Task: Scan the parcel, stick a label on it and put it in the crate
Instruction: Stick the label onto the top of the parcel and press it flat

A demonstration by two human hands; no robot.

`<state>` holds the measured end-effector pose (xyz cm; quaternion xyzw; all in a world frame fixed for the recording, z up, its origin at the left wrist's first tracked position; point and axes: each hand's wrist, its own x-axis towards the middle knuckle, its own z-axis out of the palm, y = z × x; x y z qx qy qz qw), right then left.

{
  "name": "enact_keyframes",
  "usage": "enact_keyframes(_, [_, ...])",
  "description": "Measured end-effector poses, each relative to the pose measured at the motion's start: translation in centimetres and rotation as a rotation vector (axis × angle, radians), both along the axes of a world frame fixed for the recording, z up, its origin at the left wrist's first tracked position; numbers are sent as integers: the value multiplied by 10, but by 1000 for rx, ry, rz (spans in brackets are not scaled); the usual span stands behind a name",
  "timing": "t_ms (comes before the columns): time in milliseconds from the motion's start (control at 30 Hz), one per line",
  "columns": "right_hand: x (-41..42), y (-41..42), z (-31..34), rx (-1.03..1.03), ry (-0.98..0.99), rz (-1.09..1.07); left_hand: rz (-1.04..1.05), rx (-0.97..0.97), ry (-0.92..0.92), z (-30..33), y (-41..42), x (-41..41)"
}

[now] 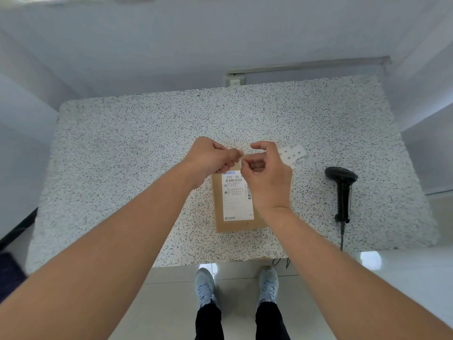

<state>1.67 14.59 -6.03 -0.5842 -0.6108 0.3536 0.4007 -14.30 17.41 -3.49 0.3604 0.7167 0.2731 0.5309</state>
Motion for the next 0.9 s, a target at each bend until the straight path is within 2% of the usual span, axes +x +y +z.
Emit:
enact_keyframes(233, [5, 1, -3, 6, -2, 47, 6, -18, 47, 5, 6, 6])
enact_keyframes(433, [14, 5, -10, -160, 135, 42, 13, 29, 139, 1, 8, 0])
enact_keyframes(567, [17, 12, -17, -234, 25, -84, -69, 51, 132, -2, 1, -8])
enact_keyframes(700, [14, 21, -22, -392, 42, -70, -136, 62, 116, -5, -3, -15])
enact_keyframes(900, [11, 27, -26, -379, 8, -68, -194, 62, 155, -10, -2, -21])
